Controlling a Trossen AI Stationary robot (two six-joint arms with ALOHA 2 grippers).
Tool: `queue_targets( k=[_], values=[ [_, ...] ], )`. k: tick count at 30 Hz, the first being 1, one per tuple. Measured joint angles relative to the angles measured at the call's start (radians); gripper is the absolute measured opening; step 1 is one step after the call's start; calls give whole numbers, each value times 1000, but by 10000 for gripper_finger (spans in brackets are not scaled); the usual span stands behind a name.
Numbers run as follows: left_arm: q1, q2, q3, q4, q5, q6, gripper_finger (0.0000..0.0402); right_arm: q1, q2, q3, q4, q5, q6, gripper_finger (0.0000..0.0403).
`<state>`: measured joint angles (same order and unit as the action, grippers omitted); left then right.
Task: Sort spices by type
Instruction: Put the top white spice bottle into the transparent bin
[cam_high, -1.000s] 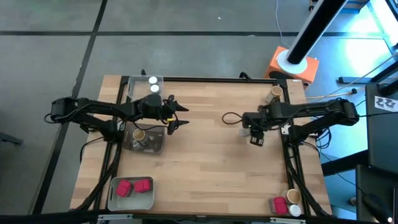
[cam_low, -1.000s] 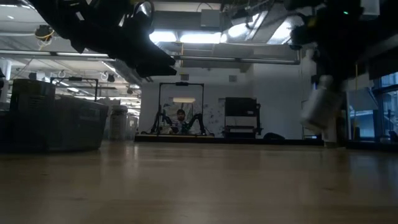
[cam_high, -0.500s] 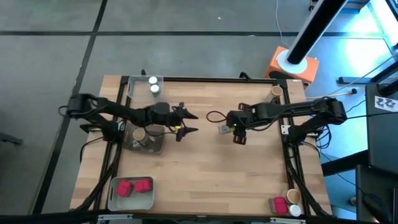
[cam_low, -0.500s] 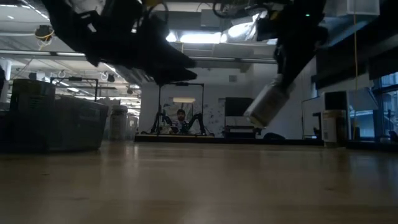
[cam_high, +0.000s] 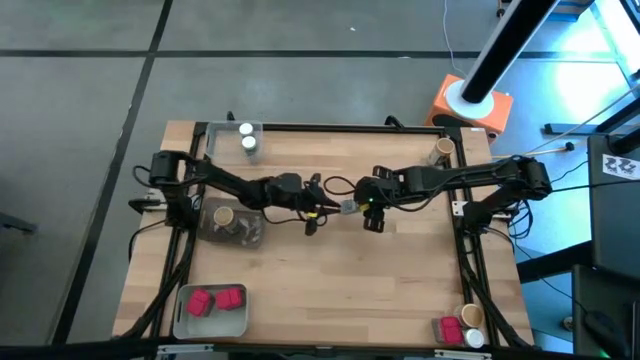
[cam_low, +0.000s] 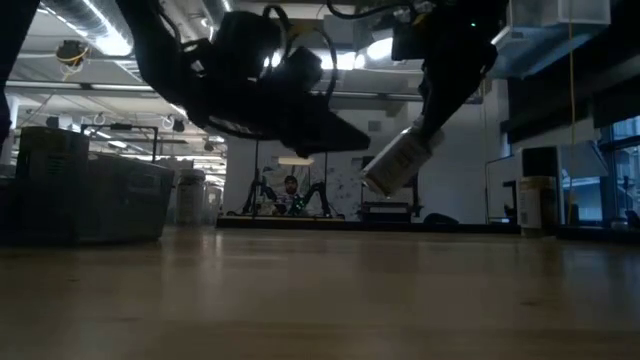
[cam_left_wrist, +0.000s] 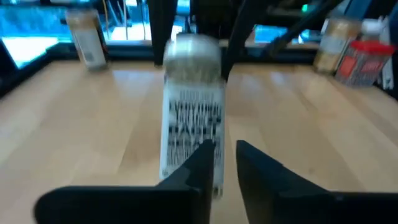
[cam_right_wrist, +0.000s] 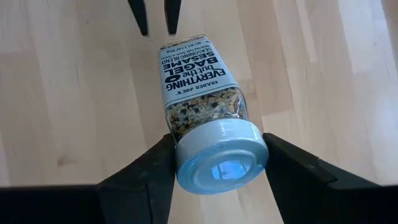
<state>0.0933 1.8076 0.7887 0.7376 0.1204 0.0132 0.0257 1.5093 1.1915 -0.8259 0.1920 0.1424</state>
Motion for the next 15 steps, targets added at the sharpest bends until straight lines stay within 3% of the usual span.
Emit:
queue_targets(
  k=[6, 15],
  values=[
    [0, 56, 3, 13, -3, 9, 20, 0, 0, 0, 33, -2, -5, 208],
    [6, 102, 3, 2, -43, 20, 17, -1, 14, 0, 199, -47, -50, 208]
  ],
)
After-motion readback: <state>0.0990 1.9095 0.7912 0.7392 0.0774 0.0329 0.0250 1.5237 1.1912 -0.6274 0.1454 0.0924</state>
